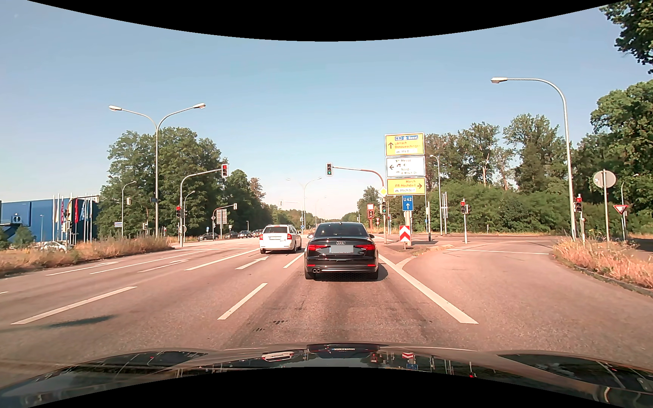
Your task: Follow the waypoints while adhering to traffic rules and regulations
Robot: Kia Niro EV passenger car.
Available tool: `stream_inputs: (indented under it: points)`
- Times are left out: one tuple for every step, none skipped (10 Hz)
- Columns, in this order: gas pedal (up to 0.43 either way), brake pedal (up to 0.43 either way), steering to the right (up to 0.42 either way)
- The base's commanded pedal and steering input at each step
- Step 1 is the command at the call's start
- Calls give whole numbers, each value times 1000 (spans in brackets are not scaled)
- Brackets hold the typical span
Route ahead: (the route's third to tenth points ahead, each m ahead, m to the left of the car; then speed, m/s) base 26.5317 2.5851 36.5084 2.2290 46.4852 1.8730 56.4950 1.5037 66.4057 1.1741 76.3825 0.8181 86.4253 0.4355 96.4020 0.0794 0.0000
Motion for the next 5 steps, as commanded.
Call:
stream_inputs:
  points:
    - [0, 0, 0]
    - [0, 0, 0]
    - [0, 0, 0]
    - [0, 0, 0]
    - [47, 0, 0]
